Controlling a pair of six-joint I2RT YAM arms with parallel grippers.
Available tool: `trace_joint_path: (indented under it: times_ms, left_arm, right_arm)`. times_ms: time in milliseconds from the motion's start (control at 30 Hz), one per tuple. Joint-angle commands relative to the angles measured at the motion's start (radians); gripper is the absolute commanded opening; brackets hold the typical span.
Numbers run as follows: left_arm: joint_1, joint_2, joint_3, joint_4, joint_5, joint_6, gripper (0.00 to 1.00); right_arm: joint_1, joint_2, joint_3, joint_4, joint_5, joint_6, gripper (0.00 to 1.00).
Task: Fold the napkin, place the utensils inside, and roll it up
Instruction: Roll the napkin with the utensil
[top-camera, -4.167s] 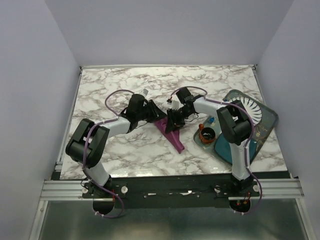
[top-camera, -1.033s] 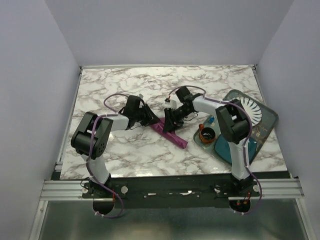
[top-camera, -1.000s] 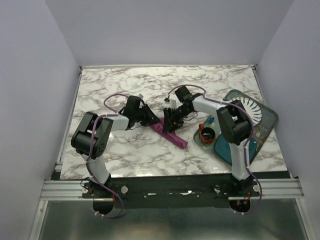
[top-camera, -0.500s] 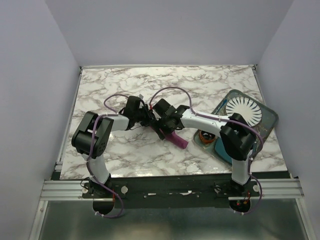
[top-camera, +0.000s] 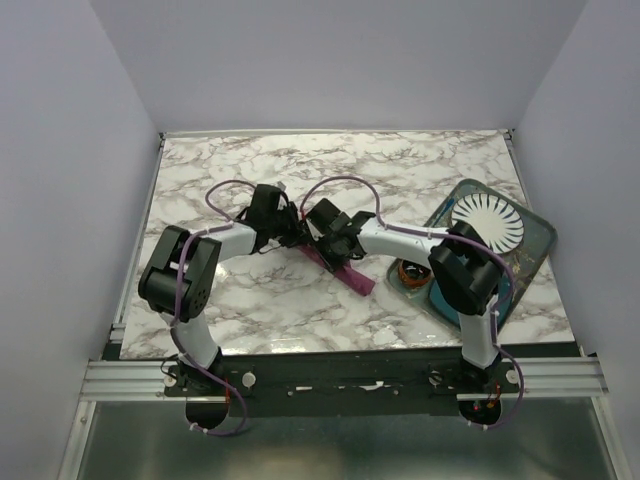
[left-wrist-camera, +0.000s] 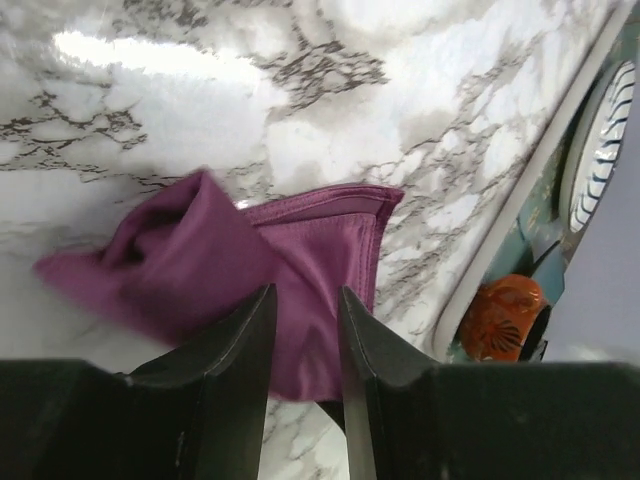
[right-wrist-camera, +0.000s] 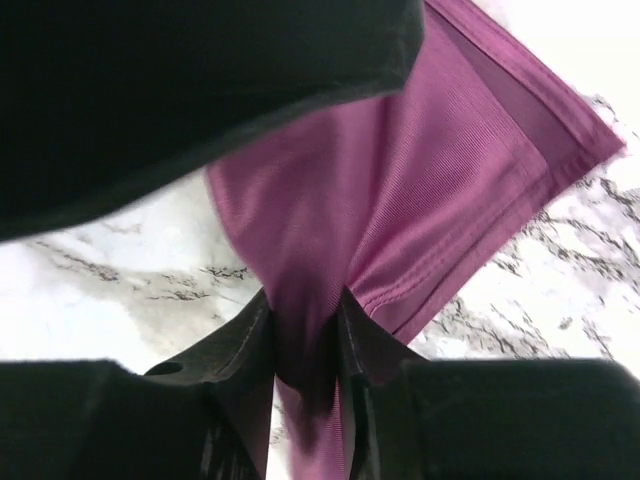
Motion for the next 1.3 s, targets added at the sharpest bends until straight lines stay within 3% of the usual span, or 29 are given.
trace_joint_path:
  times_ms: [0,200,300,433,633,900,1100,1267]
  left_arm:
    - [0.013,-0.138,0.094,-0.163,-0.089,0.093,0.40]
    - [0.017,-0.167,0.117,-0.190,-0.092,0.092,0.41]
    - [0.017,-0.127,0.099,-0.148,-0.049,0.060,0.40]
    - [0.011,-0.078,0.074,-0.055,-0.009,0.011,0.39]
    - [0.005,-0.001,0.059,0.030,0.005,-0.014,0.39]
    - [0.007,0.029,-0.048,0.085,-0.017,-0.026,0.38]
    - [0.007,0.022,-0.053,0.088,-0.015,-0.020,0.38]
    - [0.007,0.026,-0.036,0.074,-0.012,-0.017,0.38]
  right_arm:
    - [-0.093,0.030,-0.026,0.040,-0.358,0.044,0.31]
    - [-0.225,0.118,-0.001,0.060,-0.784,0.070,0.30]
    - [-0.279,0.162,-0.001,0.089,-0.926,0.091,0.31]
    - [-0.316,0.216,0.014,0.098,-1.024,0.116,0.34]
    - [-0.322,0.218,0.013,0.098,-1.026,0.117,0.37]
    - [-0.305,0.015,-0.064,0.064,-0.692,0.087,0.52]
    - [-0.183,-0.137,-0.086,0.002,-0.309,0.053,0.63]
    - [-0.022,-0.146,-0.069,0.000,0.018,0.042,0.70]
